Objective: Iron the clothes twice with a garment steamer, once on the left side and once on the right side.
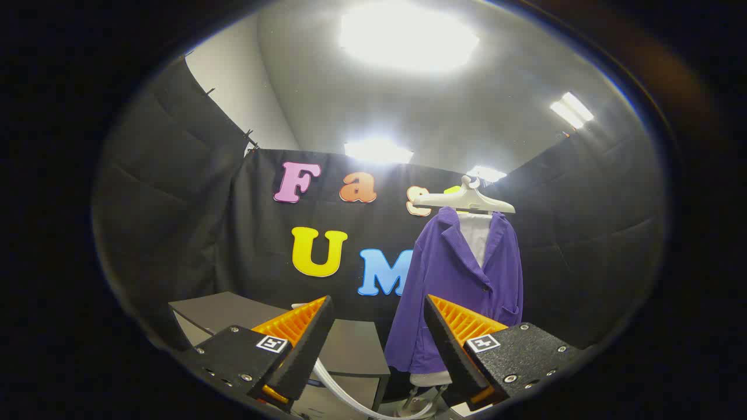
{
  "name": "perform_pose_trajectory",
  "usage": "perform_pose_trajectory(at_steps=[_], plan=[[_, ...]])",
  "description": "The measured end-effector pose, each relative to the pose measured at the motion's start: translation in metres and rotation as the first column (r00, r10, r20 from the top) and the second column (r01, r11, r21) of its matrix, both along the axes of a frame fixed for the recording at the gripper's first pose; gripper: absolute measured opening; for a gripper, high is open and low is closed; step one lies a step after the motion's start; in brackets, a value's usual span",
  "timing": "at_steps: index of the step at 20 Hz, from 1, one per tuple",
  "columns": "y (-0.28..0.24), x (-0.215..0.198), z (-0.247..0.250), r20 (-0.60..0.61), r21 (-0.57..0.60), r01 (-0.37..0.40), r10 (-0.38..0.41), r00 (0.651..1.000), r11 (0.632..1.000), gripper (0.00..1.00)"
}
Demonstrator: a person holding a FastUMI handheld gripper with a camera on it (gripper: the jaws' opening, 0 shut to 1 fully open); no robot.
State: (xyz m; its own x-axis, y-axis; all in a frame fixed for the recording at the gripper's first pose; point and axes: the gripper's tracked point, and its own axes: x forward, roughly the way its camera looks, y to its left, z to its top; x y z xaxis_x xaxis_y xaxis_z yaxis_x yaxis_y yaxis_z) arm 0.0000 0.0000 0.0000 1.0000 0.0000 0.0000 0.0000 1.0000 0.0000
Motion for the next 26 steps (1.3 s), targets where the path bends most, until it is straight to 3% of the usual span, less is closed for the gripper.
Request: perform_pose_trajectory(at_steps=[5, 11, 26], plan=[[-0.008, -0.008, -0.013, -0.035, -0.028, 0.049, -0.050, 0.998, 0.998, 0.95], [-0.015, -0.014, -0.018, -0.053, -0.025, 0.052, -0.054, 0.997, 0.998, 0.95], [-0.031, -0.051, 0.013, -0.033, -0.006, -0.211, 0.211, 0.977, 0.977, 0.95]])
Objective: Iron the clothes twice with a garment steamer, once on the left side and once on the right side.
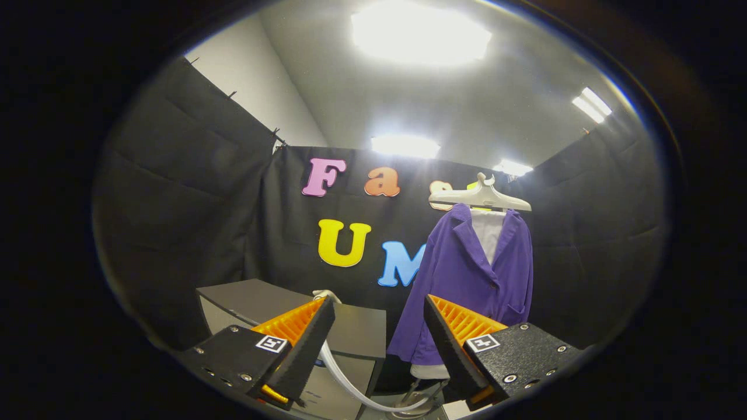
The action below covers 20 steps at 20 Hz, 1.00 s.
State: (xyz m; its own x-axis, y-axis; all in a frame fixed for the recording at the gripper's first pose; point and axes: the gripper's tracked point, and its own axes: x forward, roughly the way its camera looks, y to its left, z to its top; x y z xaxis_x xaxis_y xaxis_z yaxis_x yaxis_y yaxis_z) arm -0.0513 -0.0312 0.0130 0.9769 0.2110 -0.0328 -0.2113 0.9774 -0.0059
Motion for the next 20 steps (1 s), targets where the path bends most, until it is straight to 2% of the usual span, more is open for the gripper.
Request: perform_pose_trajectory(at_steps=[7, 10, 14, 18, 20], plan=[[-0.023, -0.036, -0.001, -0.012, 0.025, -0.165, 0.165, 0.986, 0.986, 0.95], [-0.039, -0.038, -0.004, -0.041, 0.032, -0.171, 0.172, 0.984, 0.985, 0.95], [-0.027, -0.020, 0.000, -0.042, 0.075, -0.228, 0.231, 0.972, 0.971, 0.95], [-0.024, 0.022, -0.007, -0.062, 0.013, -0.205, 0.206, 0.977, 0.979, 0.95], [-0.013, 0.039, -0.009, -0.086, 0.031, -0.208, 0.210, 0.974, 0.978, 0.95]])
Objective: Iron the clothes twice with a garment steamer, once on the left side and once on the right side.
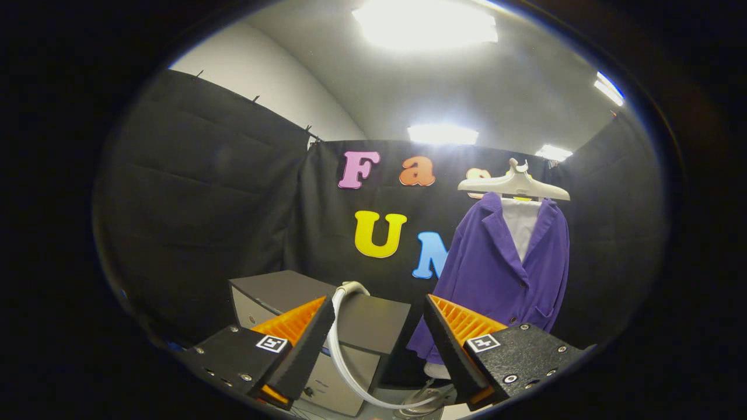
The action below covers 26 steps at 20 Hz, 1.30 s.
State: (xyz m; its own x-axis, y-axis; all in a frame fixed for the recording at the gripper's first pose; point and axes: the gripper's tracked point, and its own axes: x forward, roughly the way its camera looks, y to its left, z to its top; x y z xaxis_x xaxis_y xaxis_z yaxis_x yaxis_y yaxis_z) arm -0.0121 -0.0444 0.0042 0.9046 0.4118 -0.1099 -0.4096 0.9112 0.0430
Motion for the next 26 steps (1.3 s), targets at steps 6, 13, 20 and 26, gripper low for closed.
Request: perform_pose_trajectory(at_steps=[6, 13, 20, 26], plan=[[0.035, 0.045, -0.010, -0.068, 0.071, -0.018, 0.023, 0.997, 0.997, 0.95], [0.070, 0.088, -0.005, -0.112, 0.123, 0.011, 0.003, 0.994, 0.992, 0.95], [0.097, 0.141, -0.050, -0.303, 0.117, 0.090, -0.051, 0.952, 0.989, 0.95], [0.120, 0.192, -0.067, -0.367, 0.187, 0.137, -0.060, 0.928, 0.973, 0.94]])
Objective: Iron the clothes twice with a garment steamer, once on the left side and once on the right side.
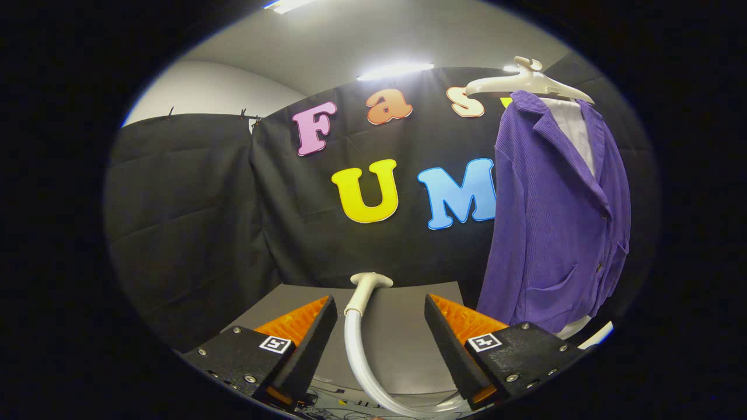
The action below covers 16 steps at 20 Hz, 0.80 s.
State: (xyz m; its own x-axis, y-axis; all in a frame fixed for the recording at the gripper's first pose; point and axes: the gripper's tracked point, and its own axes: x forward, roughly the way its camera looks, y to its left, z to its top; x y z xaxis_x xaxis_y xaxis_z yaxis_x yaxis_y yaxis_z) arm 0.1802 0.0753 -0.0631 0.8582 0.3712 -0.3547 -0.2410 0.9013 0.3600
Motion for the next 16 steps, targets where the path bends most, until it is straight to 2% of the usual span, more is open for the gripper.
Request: perform_pose_trajectory(at_steps=[2, 9, 14, 16], plan=[[0.011, 0.021, -0.004, -0.005, 0.001, 0.011, -0.011, 1.000, 1.000, 0.95], [0.060, 0.090, -0.029, -0.138, -0.011, 0.035, -0.037, 0.990, 0.999, 0.96], [0.081, 0.118, -0.086, -0.358, -0.030, 0.094, -0.098, 0.929, 0.995, 0.96], [0.093, 0.124, -0.106, -0.427, -0.019, 0.090, -0.090, 0.900, 0.996, 0.96]])
